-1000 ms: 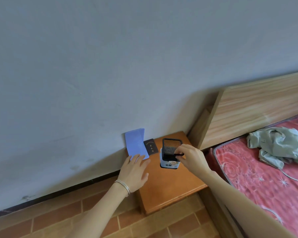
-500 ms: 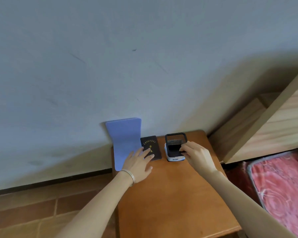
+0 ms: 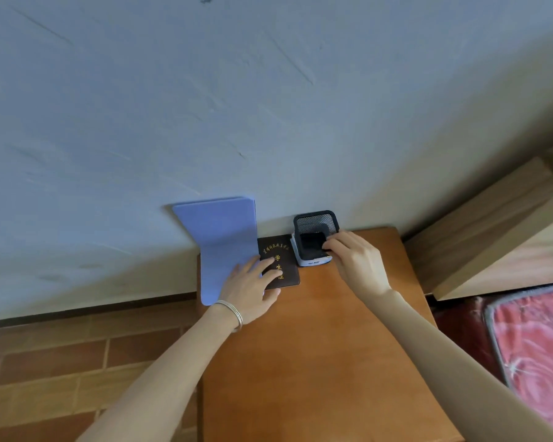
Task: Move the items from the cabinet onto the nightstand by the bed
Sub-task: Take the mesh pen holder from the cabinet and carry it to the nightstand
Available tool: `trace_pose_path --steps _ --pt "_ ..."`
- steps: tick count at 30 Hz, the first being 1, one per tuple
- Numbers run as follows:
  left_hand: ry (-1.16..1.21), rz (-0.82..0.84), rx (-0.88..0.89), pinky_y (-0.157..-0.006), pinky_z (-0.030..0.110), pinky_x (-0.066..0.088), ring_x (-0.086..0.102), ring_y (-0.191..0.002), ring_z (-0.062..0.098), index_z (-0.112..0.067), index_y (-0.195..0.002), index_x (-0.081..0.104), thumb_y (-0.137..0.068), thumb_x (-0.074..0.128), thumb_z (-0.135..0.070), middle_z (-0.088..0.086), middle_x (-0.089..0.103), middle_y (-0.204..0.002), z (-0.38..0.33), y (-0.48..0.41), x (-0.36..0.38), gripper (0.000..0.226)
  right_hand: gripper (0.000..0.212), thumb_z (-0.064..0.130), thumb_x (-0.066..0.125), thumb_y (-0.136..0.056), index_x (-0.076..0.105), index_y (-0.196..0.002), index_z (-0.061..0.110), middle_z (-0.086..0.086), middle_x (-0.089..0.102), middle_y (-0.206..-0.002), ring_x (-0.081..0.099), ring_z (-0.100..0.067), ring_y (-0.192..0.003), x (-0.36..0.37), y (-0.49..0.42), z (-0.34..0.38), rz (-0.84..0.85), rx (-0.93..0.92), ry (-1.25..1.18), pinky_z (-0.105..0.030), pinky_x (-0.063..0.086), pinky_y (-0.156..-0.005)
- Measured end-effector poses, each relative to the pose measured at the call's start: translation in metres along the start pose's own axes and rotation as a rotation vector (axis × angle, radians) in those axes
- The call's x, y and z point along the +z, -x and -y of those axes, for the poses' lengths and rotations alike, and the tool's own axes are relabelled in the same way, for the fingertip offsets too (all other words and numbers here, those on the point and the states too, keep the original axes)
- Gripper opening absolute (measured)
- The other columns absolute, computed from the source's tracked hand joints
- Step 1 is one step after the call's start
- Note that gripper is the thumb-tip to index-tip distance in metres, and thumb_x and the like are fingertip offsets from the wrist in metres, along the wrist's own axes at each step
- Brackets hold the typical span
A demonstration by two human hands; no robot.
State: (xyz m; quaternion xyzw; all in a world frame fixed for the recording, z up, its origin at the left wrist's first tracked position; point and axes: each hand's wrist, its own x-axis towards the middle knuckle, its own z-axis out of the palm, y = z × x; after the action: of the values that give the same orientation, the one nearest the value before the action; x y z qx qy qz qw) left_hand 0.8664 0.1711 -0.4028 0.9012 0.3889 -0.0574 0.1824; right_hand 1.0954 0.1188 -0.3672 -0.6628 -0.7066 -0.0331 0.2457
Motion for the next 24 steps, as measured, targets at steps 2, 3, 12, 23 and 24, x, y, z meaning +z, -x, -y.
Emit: trace_pose_path --steps 2,3,12,23,24 --pt "-0.021 0.034 -0.023 -0.107 0.041 0.029 0.022 -0.139 0.02 -0.029 -0.134 0.047 -0.09 0.022 -0.053 -0.006 0.032 -0.15 0.0 -0.001 -0.001 0.056 0.033 -0.017 0.071 -0.059 0.067 -0.078 0.008 -0.003 0.067 -0.082 0.061 -0.023 -0.07 -0.001 0.0 0.001 0.005 -0.001 0.001 -0.028 0.049 -0.052" --pt "-0.043 0.062 -0.024 -0.108 0.041 0.027 0.019 -0.14 0.019 -0.03 -0.136 0.044 -0.094 0.029 -0.05 -0.006 0.029 -0.151 -0.001 -0.002 -0.003 0.049 0.032 -0.016 0.073 -0.059 0.068 -0.079 0.008 -0.004 0.067 -0.083 0.062 -0.023 -0.072 -0.003 0.0 0.002 0.019 -0.001 -0.005 -0.028 0.05 -0.054" --pt "-0.113 -0.09 0.07 -0.107 0.052 0.025 0.045 -0.126 0.027 -0.023 -0.127 0.058 -0.085 0.038 -0.045 0.005 0.055 -0.132 -0.05 0.022 -0.119 0.051 0.045 0.003 0.075 -0.07 0.064 -0.114 0.009 -0.009 0.065 -0.11 0.061 -0.029 -0.1 -0.118 -0.009 0.036 0.179 0.114 -0.008 -0.039 0.051 -0.084" --pt "-0.075 -0.411 0.619 -0.101 0.052 0.037 0.047 -0.123 0.028 -0.014 -0.126 0.057 -0.086 0.041 -0.039 0.011 0.052 -0.133 -0.197 0.077 -0.297 0.05 0.045 0.032 0.047 -0.091 0.052 -0.131 0.011 -0.007 0.052 -0.134 0.04 -0.021 -0.131 -0.365 0.05 0.108 -0.048 0.374 0.306 -0.046 0.031 -0.108" --pt "-0.082 -0.396 0.681 -0.102 0.053 0.036 0.044 -0.127 0.029 -0.015 -0.129 0.055 -0.086 0.041 -0.04 0.011 0.049 -0.137 -0.208 0.085 -0.305 0.052 0.046 0.031 0.049 -0.091 0.05 -0.132 0.012 -0.007 0.051 -0.136 0.039 -0.021 -0.132 -0.384 0.065 0.122 -0.084 0.426 0.343 -0.047 0.032 -0.108"
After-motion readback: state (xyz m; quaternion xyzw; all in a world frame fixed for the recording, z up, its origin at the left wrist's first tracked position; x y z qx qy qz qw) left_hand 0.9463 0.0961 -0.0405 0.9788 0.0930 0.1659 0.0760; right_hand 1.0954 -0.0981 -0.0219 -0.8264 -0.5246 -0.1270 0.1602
